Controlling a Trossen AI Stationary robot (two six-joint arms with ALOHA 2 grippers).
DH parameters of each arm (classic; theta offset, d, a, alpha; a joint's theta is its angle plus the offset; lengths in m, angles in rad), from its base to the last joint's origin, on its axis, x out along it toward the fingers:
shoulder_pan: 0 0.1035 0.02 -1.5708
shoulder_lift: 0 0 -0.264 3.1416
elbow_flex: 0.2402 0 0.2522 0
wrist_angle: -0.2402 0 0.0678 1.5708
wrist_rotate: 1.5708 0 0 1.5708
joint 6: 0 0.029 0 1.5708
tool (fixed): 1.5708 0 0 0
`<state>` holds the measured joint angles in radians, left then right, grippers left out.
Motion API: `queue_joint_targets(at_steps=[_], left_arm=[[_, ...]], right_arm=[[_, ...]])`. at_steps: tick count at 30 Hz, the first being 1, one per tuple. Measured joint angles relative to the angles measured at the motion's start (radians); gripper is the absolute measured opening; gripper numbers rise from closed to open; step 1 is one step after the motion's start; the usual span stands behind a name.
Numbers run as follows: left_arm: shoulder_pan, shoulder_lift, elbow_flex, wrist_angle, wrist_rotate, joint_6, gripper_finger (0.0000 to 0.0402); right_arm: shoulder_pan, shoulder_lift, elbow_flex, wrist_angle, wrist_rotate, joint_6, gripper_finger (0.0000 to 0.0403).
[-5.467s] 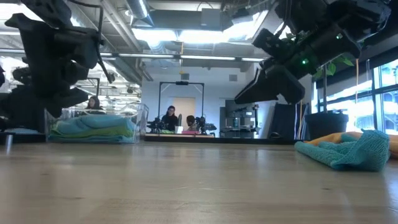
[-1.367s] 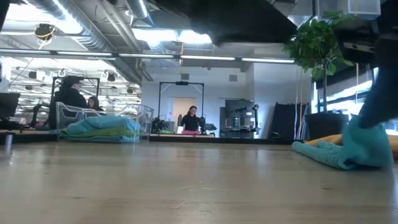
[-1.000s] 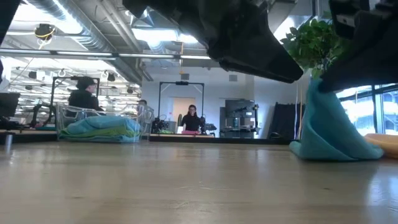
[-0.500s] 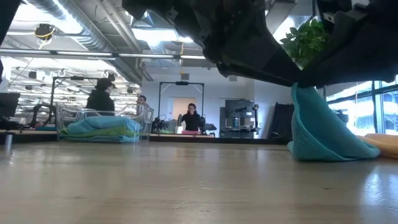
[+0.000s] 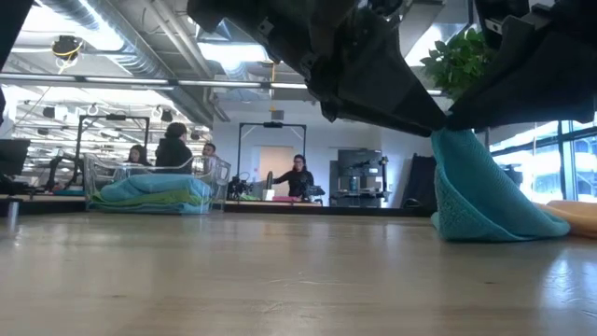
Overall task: Fold microfiber towels
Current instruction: Fold the blue microfiber cloth
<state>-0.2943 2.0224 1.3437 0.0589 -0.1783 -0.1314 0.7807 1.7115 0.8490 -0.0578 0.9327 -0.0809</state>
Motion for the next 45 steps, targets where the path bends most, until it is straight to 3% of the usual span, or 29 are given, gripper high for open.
queue_joint_targets(at_steps=[32, 41, 45], left_arm=[[0.05, 0.0, -0.003, 0.049, 0.011, -0.016, 0.0086], [0.064, 0.0, -0.003, 0.044, -0.05, 0.093, 0.0086], [0.061, 0.0, -0.002, 0.042, -0.137, 0.168, 0.0084]], right_arm=[[-0.04, -0.046, 0.0, 0.063, 0.051, -0.062, 0.001], [-0.051, -0.045, -0.001, 0.05, 0.073, -0.057, 0.001], [-0.053, -0.045, -0.001, 0.055, 0.076, -0.061, 0.001]])
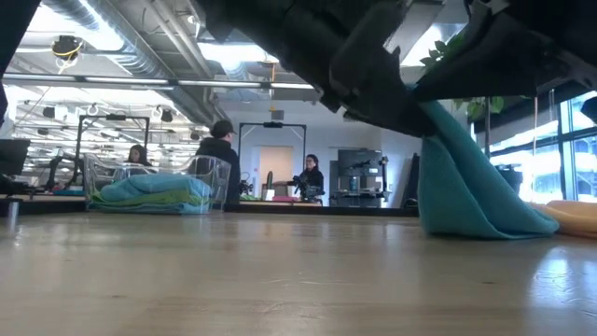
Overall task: Fold microfiber towels
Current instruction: Fold the blue microfiber cloth
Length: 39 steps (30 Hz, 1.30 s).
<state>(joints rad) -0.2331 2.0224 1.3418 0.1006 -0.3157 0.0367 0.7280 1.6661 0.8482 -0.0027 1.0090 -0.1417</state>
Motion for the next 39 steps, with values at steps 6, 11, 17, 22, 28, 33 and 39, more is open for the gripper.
queue_joint_targets(at_steps=[6, 11, 17, 22, 28, 33, 39], left_arm=[[-0.002, -0.007, 0.005, -0.02, -0.025, 0.074, 0.003], [0.006, -0.039, 0.005, -0.037, -0.011, 0.07, 0.0006], [0.004, -0.072, 0.004, -0.105, -0.038, 0.07, 0.0001], [-0.002, -0.129, 0.004, -0.236, -0.096, 0.022, 0.0], [-0.036, -0.218, 0.004, -0.397, -0.175, -0.059, 0.0], [-0.081, -0.278, 0.003, -0.52, -0.205, -0.148, 0.0], [-0.132, -0.299, 0.004, -0.682, -0.141, -0.334, 0.0001]], right_arm=[[0.001, 0.002, 0.001, 0.005, 0.045, -0.022, 0.001], [0.001, 0.002, 0.002, 0.008, 0.172, -0.03, 0.0022], [0.001, 0.002, 0.002, 0.036, 0.272, -0.107, 0.0035], [0.0, 0.002, 0.002, 0.038, 0.4, -0.104, 0.0037], [-0.013, 0.002, 0.002, 0.036, 0.409, -0.131, 0.0037], [-0.046, 0.002, 0.002, 0.018, 0.374, -0.128, 0.0037], [-0.097, 0.002, -0.003, -0.022, 0.108, -0.098, 0.0037]])
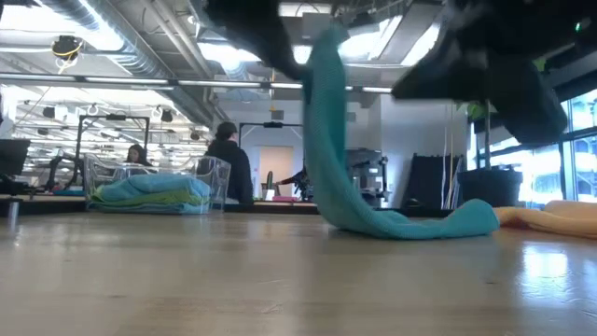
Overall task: Fold microfiber towels
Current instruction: Fold the blue microfiber cloth
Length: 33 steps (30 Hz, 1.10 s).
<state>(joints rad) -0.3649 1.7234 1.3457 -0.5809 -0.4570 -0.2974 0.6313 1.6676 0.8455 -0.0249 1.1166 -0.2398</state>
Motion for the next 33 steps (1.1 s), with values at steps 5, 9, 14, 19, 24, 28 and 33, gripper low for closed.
queue_joint_targets(at_steps=[5, 9, 14, 19, 24, 28, 33], left_arm=[[-0.022, 0.004, -0.001, -0.107, 0.009, -0.086, 0.0008], [-0.019, 0.004, -0.001, -0.147, 0.009, -0.166, 0.0016], [-0.033, 0.005, -0.001, -0.251, 0.031, -0.24, 0.0019], [-0.034, 0.005, -0.001, -0.27, 0.031, -0.278, 0.0011], [-0.038, 0.005, -0.001, -0.265, 0.02, -0.246, 0.0013], [-0.037, 0.005, -0.001, -0.241, -0.017, -0.22, 0.0015], [-0.05, 0.006, -0.001, -0.233, -0.031, -0.223, 0.0006]], right_arm=[[-0.079, 0.0, 0.0, -0.073, -0.355, 0.081, 0.0037], [-0.171, 0.0, 0.0, -0.153, -0.485, 0.105, 0.0037], [-0.263, 0.0, 0.0, -0.193, -0.495, 0.043, 0.0037], [-0.348, 0.0, 0.0, -0.231, -0.722, -0.001, 0.0038], [-0.379, 0.0, 0.0, -0.306, -0.757, 0.022, 0.0064], [-0.394, 0.0, 0.0, -0.312, -0.744, -0.005, 0.0102], [-0.411, 0.0, 0.0, -0.297, -0.744, -0.032, 0.0151]])
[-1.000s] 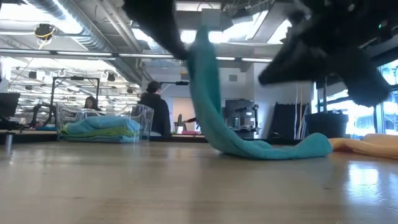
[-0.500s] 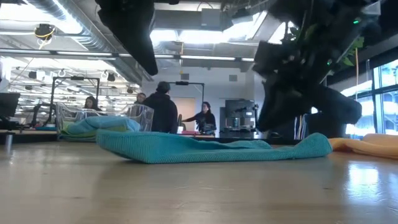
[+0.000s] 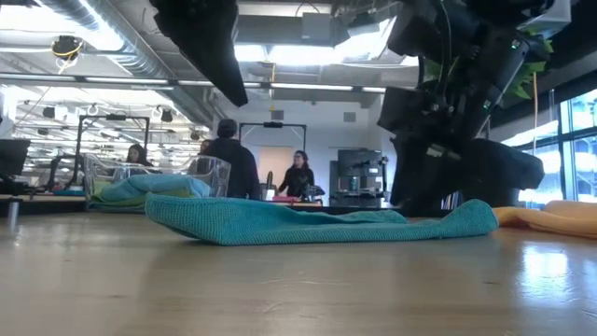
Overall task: Fold microfiber towels
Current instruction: Fold the blue microfiber cloth
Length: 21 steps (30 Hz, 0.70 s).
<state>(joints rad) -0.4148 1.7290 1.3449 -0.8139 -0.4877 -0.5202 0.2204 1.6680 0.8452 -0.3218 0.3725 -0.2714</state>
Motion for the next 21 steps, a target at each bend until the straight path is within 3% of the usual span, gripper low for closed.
queue_joint_targets(at_steps=[5, 10, 15, 21], left_arm=[[-0.005, 0.0, 0.0, 0.007, -0.019, 0.006, 0.0001], [-0.005, 0.0, 0.0, 0.015, -0.027, 0.007, 0.0], [-0.002, 0.0, 0.0, 0.015, -0.028, 0.007, 0.0], [-0.002, 0.0, 0.0, 0.015, -0.029, 0.007, 0.0]], right_arm=[[-0.015, 0.028, 0.0, 0.021, -0.006, -0.002, 0.0181], [-0.033, 0.077, 0.004, 0.04, 0.007, -0.042, 0.0187], [-0.035, 0.085, 0.002, 0.052, 0.071, -0.048, 0.0165], [-0.033, 0.083, 0.0, 0.049, 0.071, -0.074, 0.0123]])
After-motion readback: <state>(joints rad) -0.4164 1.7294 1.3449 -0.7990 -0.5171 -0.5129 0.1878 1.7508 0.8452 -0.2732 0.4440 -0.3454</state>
